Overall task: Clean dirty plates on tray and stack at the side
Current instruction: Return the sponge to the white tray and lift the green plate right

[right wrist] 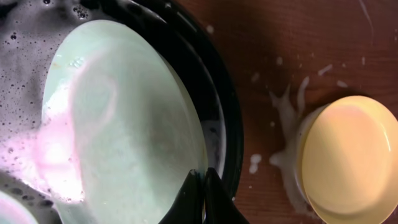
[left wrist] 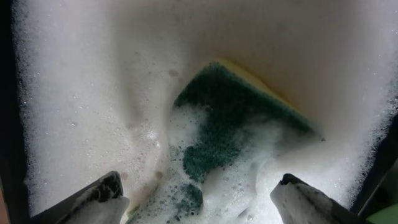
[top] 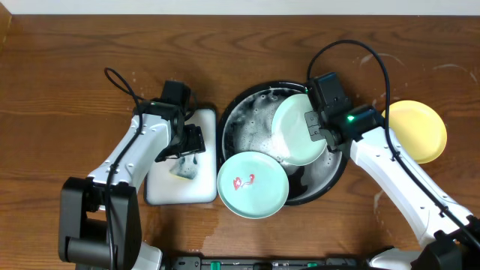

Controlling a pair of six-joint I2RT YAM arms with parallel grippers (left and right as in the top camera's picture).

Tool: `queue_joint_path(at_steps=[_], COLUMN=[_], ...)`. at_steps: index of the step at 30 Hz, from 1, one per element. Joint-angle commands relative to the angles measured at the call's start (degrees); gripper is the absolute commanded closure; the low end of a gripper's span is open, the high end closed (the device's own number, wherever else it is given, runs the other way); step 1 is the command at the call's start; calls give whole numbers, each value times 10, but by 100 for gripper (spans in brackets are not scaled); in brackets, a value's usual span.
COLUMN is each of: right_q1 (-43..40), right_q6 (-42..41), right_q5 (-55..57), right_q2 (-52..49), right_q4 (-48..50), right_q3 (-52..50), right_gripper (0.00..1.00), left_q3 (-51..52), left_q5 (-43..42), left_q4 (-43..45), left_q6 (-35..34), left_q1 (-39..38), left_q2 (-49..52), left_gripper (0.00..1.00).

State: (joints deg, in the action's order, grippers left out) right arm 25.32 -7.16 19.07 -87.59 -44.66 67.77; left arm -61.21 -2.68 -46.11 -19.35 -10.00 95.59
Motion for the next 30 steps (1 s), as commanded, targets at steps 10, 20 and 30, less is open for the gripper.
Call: queue_joint_path(at_steps=[10,20,30], right_q1=[-60,-113,-133], right_q6=[-42,-45,-32], right_q5=[-128,-205,-249], right_q2=[-171,-240,-243], right_q4=[45,67,77], right_q3=[0,0,1], right_gripper=[99,57,99], left_q3=[0,0,0], left_q5=[1,1,1], left_q4=[-2,-2,-2], left_q6=[2,2,2], left_q1=[2,2,2], left_q2=[-1,-1,-1], left_gripper=[18,18,18])
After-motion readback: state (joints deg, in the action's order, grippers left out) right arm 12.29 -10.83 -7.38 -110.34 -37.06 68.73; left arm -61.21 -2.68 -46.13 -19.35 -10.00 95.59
